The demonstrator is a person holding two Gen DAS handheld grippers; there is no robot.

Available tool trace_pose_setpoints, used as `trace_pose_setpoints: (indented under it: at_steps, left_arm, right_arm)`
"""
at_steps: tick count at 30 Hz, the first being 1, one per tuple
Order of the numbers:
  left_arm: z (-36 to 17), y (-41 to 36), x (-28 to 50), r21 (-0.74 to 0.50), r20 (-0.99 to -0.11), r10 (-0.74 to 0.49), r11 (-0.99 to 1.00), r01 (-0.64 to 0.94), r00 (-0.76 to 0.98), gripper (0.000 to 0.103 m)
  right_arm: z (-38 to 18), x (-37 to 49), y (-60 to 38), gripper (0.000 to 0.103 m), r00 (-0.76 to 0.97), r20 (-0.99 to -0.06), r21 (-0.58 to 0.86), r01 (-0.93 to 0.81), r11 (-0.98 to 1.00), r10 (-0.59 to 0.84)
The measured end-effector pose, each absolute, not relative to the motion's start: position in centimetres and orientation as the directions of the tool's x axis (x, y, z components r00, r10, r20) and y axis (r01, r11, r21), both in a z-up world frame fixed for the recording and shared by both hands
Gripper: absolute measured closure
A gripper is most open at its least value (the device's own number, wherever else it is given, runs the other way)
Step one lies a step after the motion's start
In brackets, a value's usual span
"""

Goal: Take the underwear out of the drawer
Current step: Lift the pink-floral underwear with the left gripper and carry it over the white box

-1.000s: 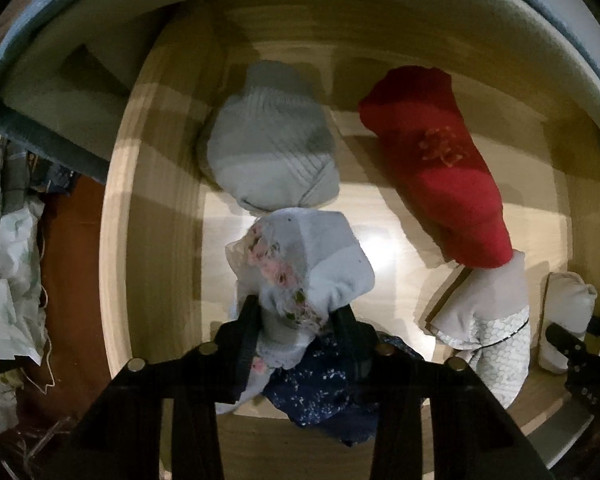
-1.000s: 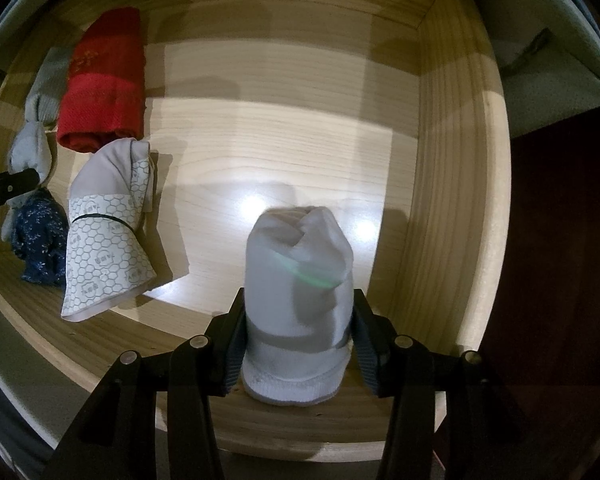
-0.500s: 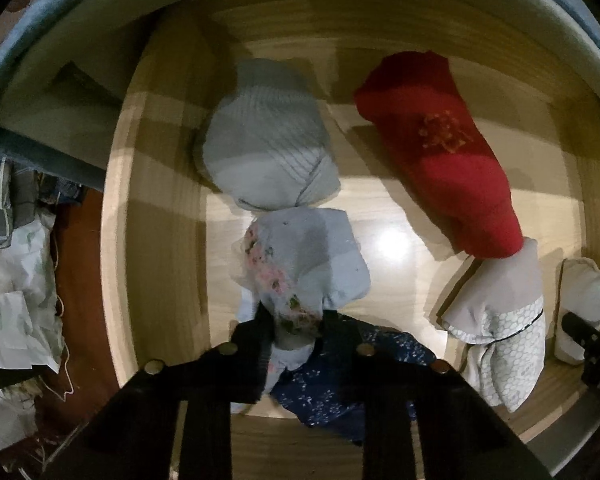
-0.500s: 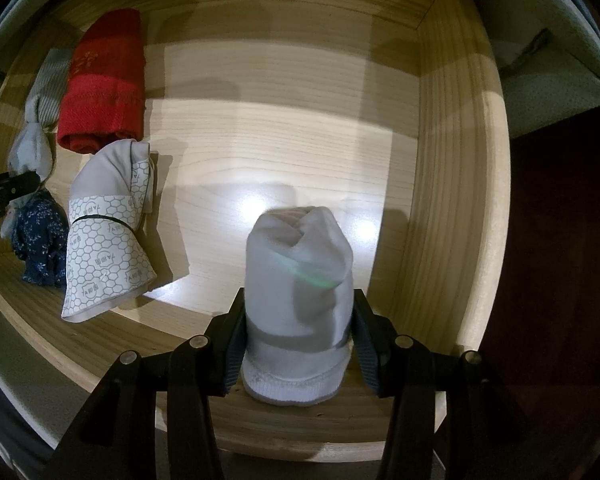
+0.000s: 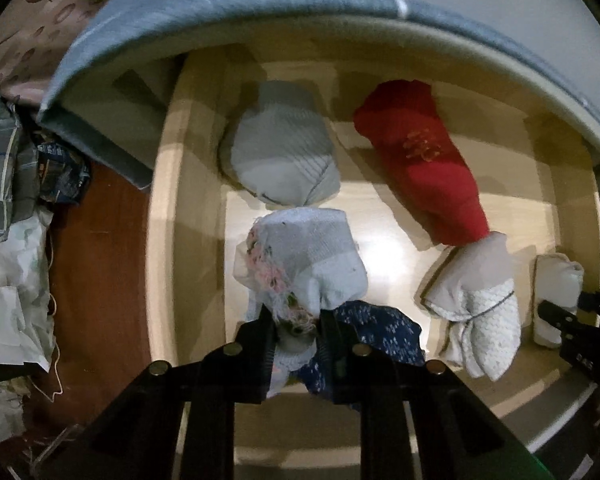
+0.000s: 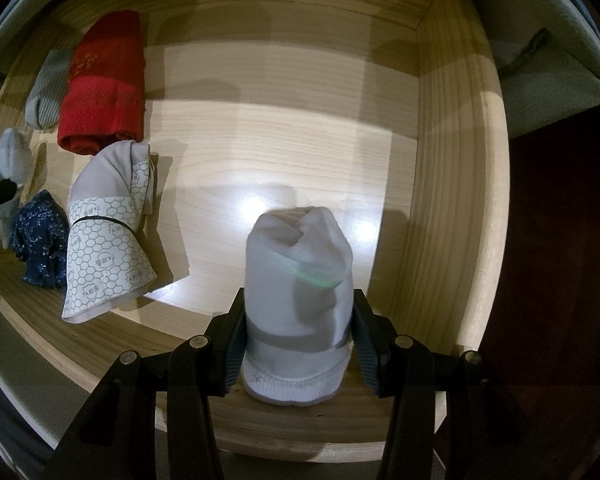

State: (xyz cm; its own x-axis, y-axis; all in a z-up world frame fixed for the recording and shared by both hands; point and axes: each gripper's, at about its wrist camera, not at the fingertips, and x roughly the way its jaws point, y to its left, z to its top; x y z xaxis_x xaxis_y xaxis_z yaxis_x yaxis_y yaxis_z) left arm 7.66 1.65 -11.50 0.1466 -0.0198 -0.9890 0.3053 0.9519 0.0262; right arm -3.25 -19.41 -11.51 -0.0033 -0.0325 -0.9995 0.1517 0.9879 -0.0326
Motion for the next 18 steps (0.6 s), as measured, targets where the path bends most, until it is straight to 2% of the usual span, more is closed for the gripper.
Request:
trace_pose_setpoints:
  at_steps: [18]
  left_arm:
    - [-3.4, 3.8, 5.8, -0.02, -0.956, -0.108, 0.952, 0.307, 0.274, 0.084]
  right_arm:
    - [-11.5, -3.0, -19.2, 0.058, -0.003, -0.999, -0.038, 0.151, 0.988, -0.038]
